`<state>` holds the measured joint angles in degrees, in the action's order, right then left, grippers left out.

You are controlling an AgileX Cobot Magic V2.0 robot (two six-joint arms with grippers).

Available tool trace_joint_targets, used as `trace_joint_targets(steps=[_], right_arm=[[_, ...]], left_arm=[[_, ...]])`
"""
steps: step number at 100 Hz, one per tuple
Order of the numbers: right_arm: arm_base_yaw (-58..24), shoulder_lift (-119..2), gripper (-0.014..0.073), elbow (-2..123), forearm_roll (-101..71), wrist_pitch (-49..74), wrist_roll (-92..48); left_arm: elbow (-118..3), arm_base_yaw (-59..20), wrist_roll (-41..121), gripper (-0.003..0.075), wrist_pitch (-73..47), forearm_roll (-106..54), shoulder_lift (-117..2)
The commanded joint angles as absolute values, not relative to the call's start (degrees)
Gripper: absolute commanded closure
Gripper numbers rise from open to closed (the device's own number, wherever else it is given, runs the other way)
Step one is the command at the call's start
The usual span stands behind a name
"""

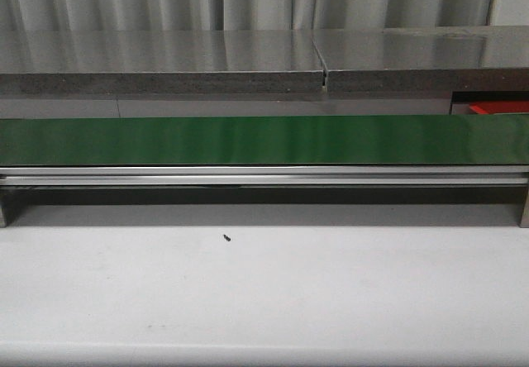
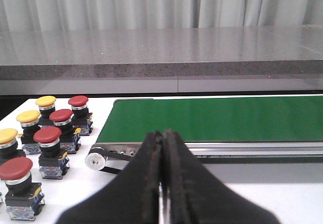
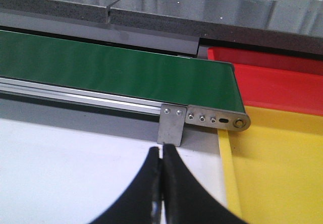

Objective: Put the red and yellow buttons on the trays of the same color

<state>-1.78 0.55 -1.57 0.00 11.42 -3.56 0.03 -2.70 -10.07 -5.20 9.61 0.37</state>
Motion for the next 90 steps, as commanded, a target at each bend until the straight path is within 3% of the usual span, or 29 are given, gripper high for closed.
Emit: trace_joint_targets(steps=[1,25,46,67,90], right_arm=[[-1.77,1.58,0.0662,-1.53,0.62,7.06,-3.7],[-1.77,1.58,0.0662,-1.53,0.62,7.06,-3.7],[-1.77,1.58,0.0662,-1.53,0.62,7.06,-3.7],[-1.77,1.58,0.0662,-1.53,0.62,7.06,-3.7],[-1.77,1.58,0.0662,-1.53,0.62,7.06,-3.7]], left_arm=[[0.55,-3.12,-10.62,0.0739,-0.85,9.44,2.25],[0.55,-3.12,-10.62,0.0739,-0.44,9.44,2.25],[-0.13,-3.12,-10.62,0.0739,7.06,8.77,2.25],[-8.86,-3.12,-10.62,0.0739,-4.65,4.57,-1.8],[-23.27,-3.12,-10.62,0.0739,-16.47,3.08,-16.41]])
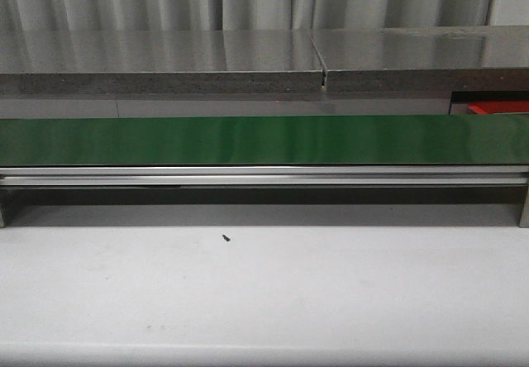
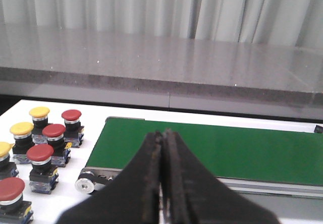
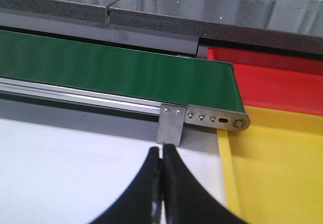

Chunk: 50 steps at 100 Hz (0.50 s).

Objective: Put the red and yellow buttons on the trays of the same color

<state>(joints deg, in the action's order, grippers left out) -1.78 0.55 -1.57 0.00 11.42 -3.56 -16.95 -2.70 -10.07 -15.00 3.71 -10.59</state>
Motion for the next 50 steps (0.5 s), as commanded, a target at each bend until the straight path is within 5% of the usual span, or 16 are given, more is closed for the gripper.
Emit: trace_joint_targets(steps=[1,50], right_arm=[[-1.77,1.58,0.0662,-1.53,0.62,7.06,-3.7],[-1.77,1.58,0.0662,-1.53,0.62,7.06,-3.7]], left_arm=[[-24.3,-3.12,-10.62,0.0739,-17.56,3.08,-17.52],[-39.83,-3.12,-10.62,0.0739,-25.21,2.63,-45.81]])
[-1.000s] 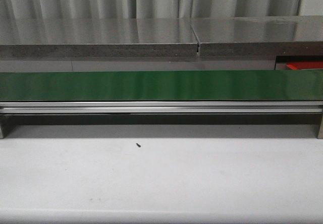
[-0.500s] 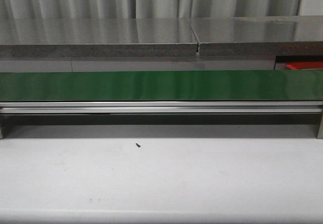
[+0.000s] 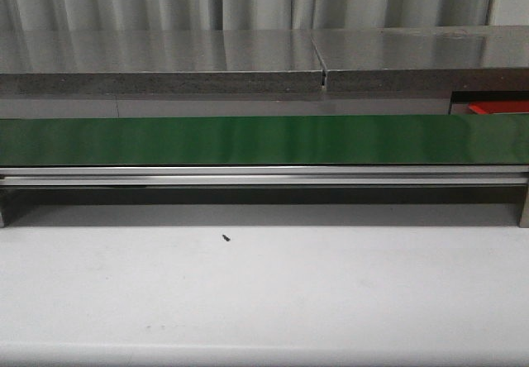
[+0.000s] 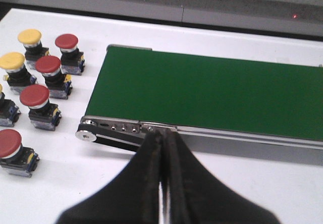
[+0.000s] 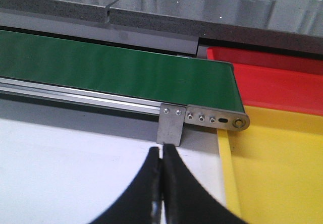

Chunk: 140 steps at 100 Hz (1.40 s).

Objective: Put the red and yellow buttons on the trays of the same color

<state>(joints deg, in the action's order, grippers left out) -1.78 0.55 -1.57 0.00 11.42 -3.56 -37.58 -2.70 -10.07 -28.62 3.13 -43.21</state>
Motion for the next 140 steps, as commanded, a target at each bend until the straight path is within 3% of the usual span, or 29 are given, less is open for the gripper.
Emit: trace_joint_targets(steps=[1,15,23,30,42,49,54,85,123,140], right_arm=[[-1.77,1.58,0.0662,-1.53,0.62,7.06,-3.7],[-1.77,1.58,0.0662,-1.53,0.62,7.06,-3.7],[-1.77,1.58,0.0662,-1.53,0.62,7.06,-3.7],[-1.77,1.58,0.0662,-1.53,0.62,7.06,-3.7],[-1.77,1.58,0.0662,-1.53,0.62,7.06,-3.7],[-1.77,1.58,0.0662,-1.53,0.62,7.06,-3.7],[-1.77,1.58,0.0662,-1.53,0.62,7.06,-3.7],[-1.77,1.58,0.0662,-1.53,0.62,7.06,-3.7],[-1.77,1.58,0.0662,-1.53,0.62,7.06,-3.7],[-1.77,1.58,0.0662,-1.53,0.62,7.06,-3.7]], left_arm=[[-39.83,-3.12,-10.62,0.0739,-25.21,2.58,-46.03],[-39.83,-3.12,-10.62,0.0729,-26.41,1.45,-49.7],[-39.83,-3.12,-10.62,0.0648,-27.94,1.08,-50.93],[-39.83,-3.12,-10.62,0.0506,-28.82,1.08,-51.39],[-39.83,-3.12,-10.62,0.0196,-29.29,1.08,-51.47],[-39.83,-3.12,-10.62,0.0081,-29.29,1.08,-51.47],[-39.83,-3.12,-10.62,0.0044,-29.83,1.08,-51.47],[-41.62,-1.95,-10.62,0.0058,-34.75,1.08,-51.63],[-45.05,19.62,-10.41,0.0058,-35.6,0.0,-58.61],[-46.71,23.37,-10.27,0.0058,-33.17,-1.29,-65.66]])
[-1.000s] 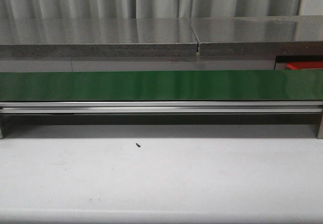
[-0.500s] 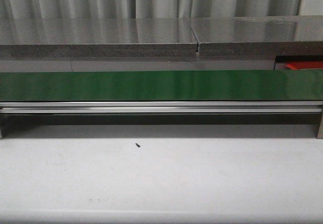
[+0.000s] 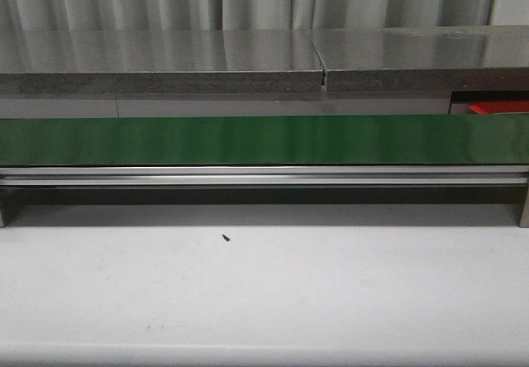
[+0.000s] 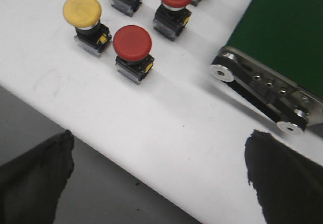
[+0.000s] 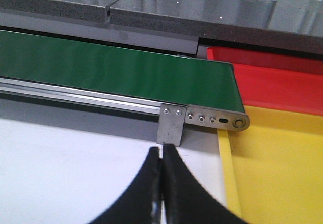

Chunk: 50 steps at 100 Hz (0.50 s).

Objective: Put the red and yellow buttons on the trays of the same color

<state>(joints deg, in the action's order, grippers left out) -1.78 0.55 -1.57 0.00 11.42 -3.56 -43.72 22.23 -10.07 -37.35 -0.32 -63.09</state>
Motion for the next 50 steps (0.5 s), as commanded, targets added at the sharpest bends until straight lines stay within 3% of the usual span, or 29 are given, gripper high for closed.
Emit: trace_joint_targets(steps=[1,50], right_arm=[[-1.77,1.58,0.0662,-1.53,0.62,7.06,-3.7],[-1.77,1.58,0.0662,-1.53,0.62,7.06,-3.7]], left_arm=[[-46.71,23.51,-10.27,0.0058,-33.04,-1.29,-66.0],[-60.67,23.76,-10.27,0.0058,-36.08,-1.04,-87.98]])
